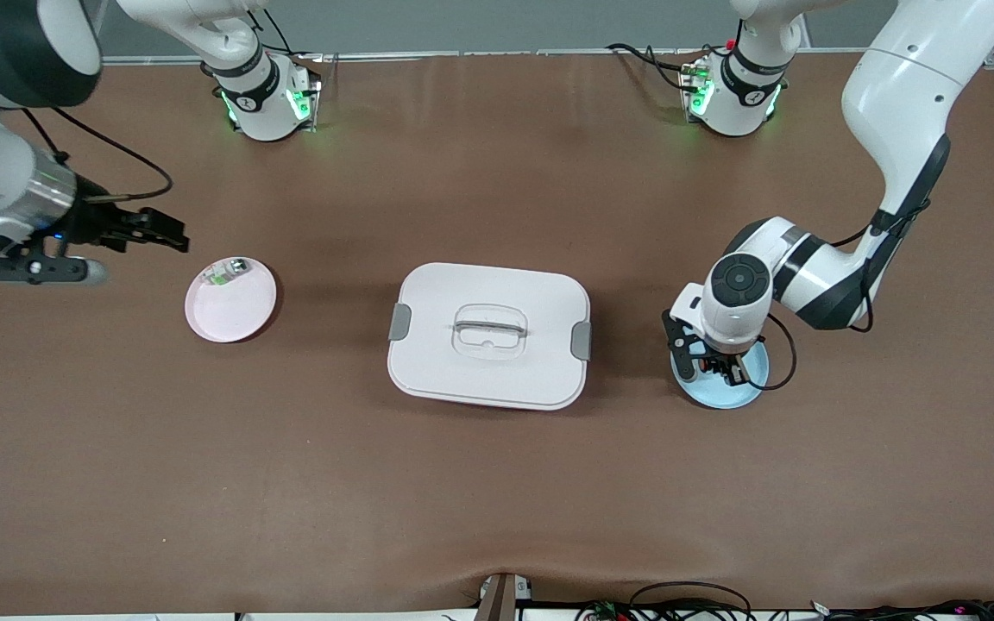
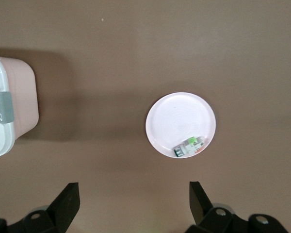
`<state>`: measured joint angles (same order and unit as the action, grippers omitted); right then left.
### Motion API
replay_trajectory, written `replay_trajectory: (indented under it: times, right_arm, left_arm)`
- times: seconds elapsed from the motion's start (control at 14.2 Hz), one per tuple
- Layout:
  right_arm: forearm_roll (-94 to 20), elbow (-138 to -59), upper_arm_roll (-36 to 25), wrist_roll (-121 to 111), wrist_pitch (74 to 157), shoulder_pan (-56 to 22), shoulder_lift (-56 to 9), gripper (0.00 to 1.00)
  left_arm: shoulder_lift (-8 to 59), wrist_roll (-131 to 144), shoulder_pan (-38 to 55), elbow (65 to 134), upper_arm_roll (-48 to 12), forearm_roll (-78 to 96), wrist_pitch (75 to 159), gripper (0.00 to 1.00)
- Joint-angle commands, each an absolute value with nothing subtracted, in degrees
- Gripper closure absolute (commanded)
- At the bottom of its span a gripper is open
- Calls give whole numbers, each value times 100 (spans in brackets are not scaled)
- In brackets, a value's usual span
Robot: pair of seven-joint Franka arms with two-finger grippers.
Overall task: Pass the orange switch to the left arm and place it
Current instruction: 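Lower the switch onto the blue plate with the left gripper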
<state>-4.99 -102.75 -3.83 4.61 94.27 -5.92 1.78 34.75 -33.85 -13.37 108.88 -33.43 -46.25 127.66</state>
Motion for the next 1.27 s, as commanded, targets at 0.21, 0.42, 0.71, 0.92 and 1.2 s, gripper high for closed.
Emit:
replay_trajectory:
  times: [0.21, 0.42, 0.71, 0.92, 1.2]
  right_arm:
    - [-334, -10170, -237, -430, 9475, 228, 431, 0]
    - [-325, -9933, -246, -387, 9370, 211, 422, 0]
    - [-281, -9379, -237, -360, 8807, 193, 396, 0]
    - [-246, -9334, -246, -360, 8702, 202, 396, 0]
    - [-63, -9203, -237, -264, 8648, 202, 387, 0]
  left_arm:
    - [3709, -3192, -1371, 10854, -3314, -4878, 12875, 100]
    - [3718, -2883, -1319, 10907, -3287, -4878, 12902, 88]
    - [3683, -2839, -1371, 10802, -3296, -5203, 12920, 0]
    - [3342, -2892, -1362, 10407, -3331, -4531, 12789, 0]
    - [3059, -2883, -1607, 9670, -3331, -2640, 12358, 0]
